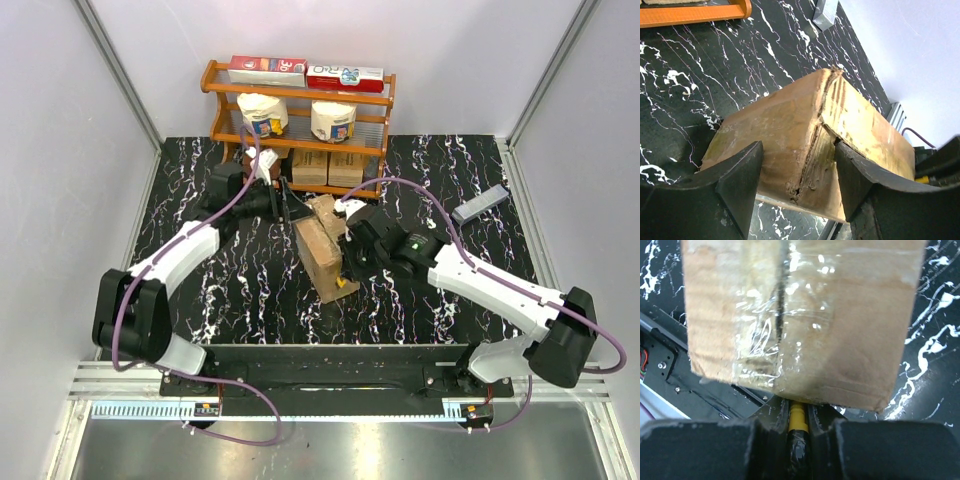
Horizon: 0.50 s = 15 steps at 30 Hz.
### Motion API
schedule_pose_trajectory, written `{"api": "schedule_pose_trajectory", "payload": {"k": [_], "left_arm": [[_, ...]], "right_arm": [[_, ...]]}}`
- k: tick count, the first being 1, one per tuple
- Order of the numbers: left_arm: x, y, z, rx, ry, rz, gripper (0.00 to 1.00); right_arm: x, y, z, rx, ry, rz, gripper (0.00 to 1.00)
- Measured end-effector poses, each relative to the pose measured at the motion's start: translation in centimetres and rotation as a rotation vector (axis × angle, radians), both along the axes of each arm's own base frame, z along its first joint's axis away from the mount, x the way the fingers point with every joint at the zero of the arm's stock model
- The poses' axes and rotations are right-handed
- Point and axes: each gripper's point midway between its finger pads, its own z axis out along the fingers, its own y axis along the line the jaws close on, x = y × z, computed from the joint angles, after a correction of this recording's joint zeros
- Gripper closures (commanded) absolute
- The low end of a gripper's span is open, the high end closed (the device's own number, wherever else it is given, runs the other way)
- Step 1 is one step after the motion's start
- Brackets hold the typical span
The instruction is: Unpack the express box
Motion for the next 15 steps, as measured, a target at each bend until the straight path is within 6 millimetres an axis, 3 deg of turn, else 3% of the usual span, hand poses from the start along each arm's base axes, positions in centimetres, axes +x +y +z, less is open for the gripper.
{"api": "schedule_pose_trajectory", "payload": {"k": [15], "left_arm": [[-6.3,2.5,0.5,0.034,-0.052,0.001,0.34]], "right_arm": [[3.2,-5.2,-1.3,-0.158,0.018,-0.183,1.0]]}}
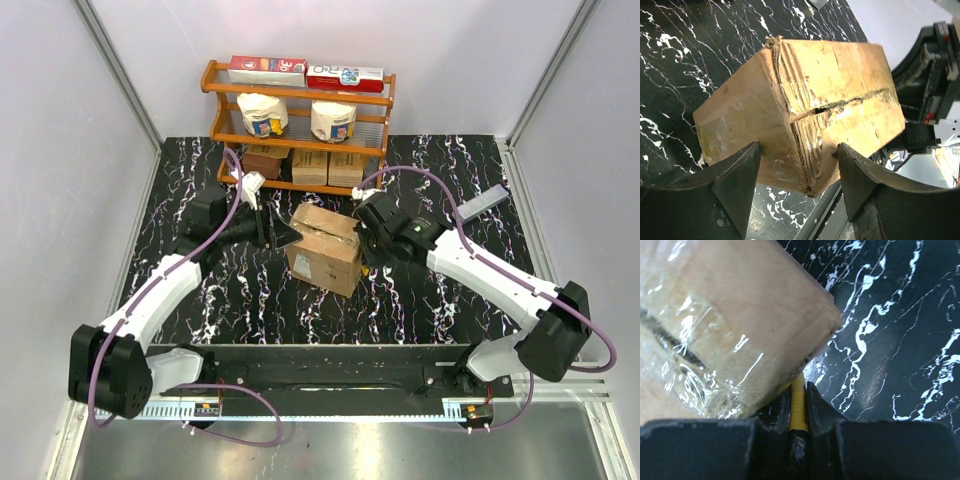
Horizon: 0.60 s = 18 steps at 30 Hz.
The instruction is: Unpack the express box
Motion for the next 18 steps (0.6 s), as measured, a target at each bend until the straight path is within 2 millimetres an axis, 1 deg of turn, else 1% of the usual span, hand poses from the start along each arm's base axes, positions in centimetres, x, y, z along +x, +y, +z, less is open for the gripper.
{"api": "schedule_pose_trajectory", "payload": {"k": [2,5,10,12,13,16,18], "left_arm": [[-0.8,0.2,0.0,0.001,-0.004,-0.002,0.34],[-1.8,0.5,0.1,0.003,-0.011,-0.004,0.3],[-3.4,0.7,0.4,0.014,-0.024,-0.026,0.16],[-3.8,0.7,0.5,0.022,-0.029,-0.037,0.13],[-3.9,0.7,0.5,0.028,-0.03,-0.04,0.11],[-3.5,0.8,1.1,0.054,-0.043,-0.041,0.09],[-2.6,0.9,2.2,0.076,-0.068,-0.022,0.08]], "right_arm": [[0.7,-0.4,0.1,-0.024,-0.012,-0.012,1.0],[1.7,-0.6,0.3,-0.05,-0.035,-0.024,1.0],[3.0,-0.8,0.7,-0.056,-0.064,-0.045,1.0],[3.5,-0.8,0.9,-0.045,-0.075,-0.054,1.0],[3.8,-0.8,1.0,-0.038,-0.082,-0.059,1.0],[4.5,-0.9,1.3,-0.021,-0.097,-0.079,1.0],[4.9,-1.1,1.4,-0.014,-0.102,-0.102,1.0]]}}
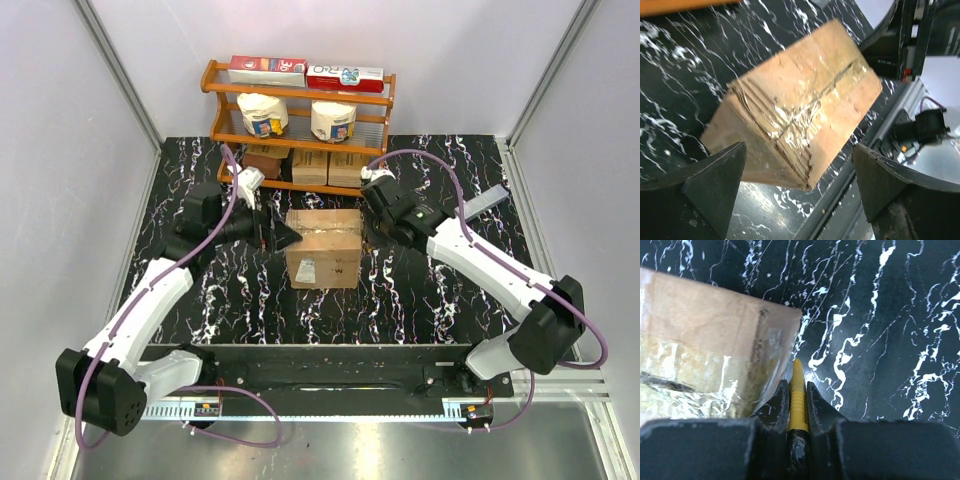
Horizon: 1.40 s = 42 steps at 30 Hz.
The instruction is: Unpack the express box
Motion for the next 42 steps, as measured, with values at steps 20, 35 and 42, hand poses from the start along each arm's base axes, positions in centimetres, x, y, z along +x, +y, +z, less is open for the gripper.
{"api": "schedule_pose_trajectory", "payload": {"k": [20,35,42], "left_arm": [[7.9,-6.8,7.2,0.098,-0.288,0.089,0.23],[9.9,-10.8,1.0,0.36,-0.187,0.092,0.25],[9.9,-11.3,0.2,0.391,-0.203,0.072,0.24]], "right_arm": [[-0.7,-2.9,8.7,0.43,-0.287,-0.262,1.0],[-0.4,-2.1,9.5,0.577,-0.304,-0.311,1.0],[-0.1,-1.9,9.8,0.59,-0.313,-0.308,1.0]]}}
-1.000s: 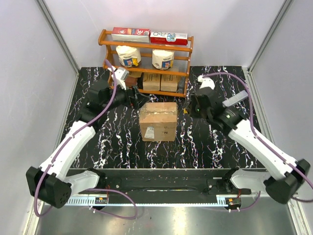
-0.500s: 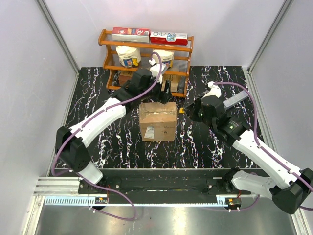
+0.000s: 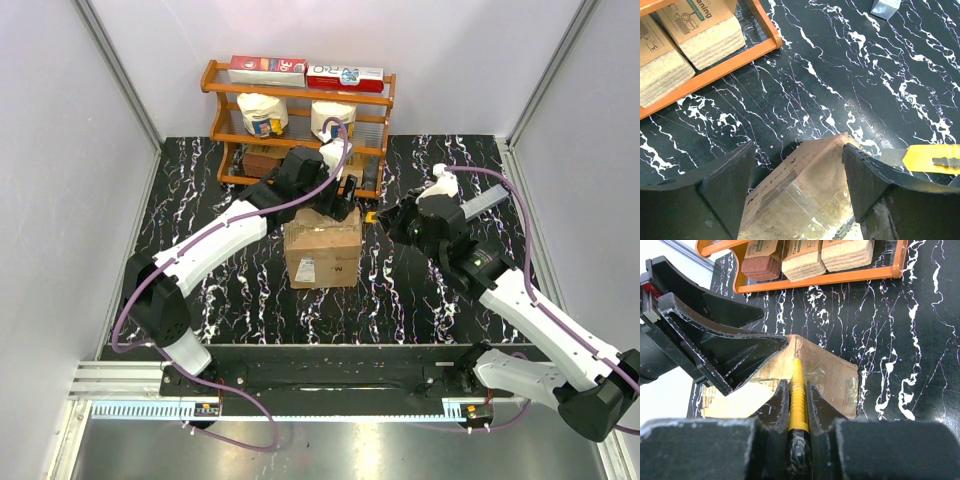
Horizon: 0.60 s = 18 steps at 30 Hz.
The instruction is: Unpack the express box
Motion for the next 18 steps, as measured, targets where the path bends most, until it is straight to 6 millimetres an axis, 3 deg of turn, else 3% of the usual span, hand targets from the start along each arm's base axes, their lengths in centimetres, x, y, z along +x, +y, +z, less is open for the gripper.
{"api": "schedule_pose_trajectory", "payload": {"k": [8,18], "left_arm": [[0.37,0.28,0.03,0.025,-0.029,0.004,0.11],[0.53,0.05,0.38,0.017,-0.043,0.004,0.07]], "right_arm": [[0.3,0.22,-0.12,-0.003,-0.002,0.001,1.0],[0.57,0.35,-0.06,0.003,-0.007,0.001,1.0]]}}
